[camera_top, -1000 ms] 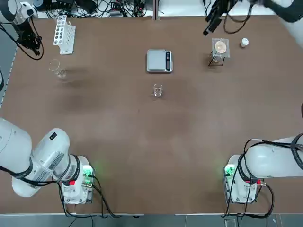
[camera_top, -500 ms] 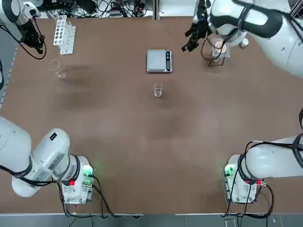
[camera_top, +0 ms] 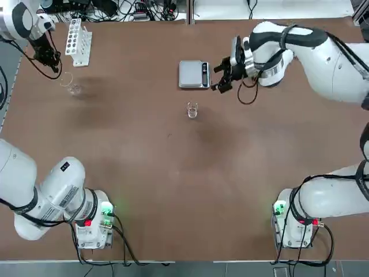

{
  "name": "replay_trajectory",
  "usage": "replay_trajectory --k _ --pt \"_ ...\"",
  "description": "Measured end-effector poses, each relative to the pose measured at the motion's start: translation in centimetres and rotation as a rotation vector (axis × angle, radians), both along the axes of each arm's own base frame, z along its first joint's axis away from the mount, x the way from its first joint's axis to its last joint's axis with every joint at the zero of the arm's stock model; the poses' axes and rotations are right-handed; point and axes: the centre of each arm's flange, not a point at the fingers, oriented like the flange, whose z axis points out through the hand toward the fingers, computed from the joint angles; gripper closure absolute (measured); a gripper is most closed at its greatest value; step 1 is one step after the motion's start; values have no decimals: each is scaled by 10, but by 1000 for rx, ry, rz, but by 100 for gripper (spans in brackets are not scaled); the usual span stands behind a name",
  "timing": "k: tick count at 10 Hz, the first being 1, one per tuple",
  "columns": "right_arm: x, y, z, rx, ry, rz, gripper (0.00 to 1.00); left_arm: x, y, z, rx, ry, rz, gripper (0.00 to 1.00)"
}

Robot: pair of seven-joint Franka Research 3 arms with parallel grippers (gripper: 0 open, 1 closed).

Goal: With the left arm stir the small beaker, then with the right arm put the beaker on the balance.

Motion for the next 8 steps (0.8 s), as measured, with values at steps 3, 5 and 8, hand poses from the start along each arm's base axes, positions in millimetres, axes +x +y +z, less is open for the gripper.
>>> replay_trajectory --k 3,5,8 --pt "-18 5 -55 95 -57 126 0 3 2 -14 -21 4 1 88" --pt "-25 -4 -83 147 -70 167 0 5 2 -17 -25 -3 0 84" --pt "-27 -10 -111 169 -108 160 0 7 2 -25 -36 -11 0 83"
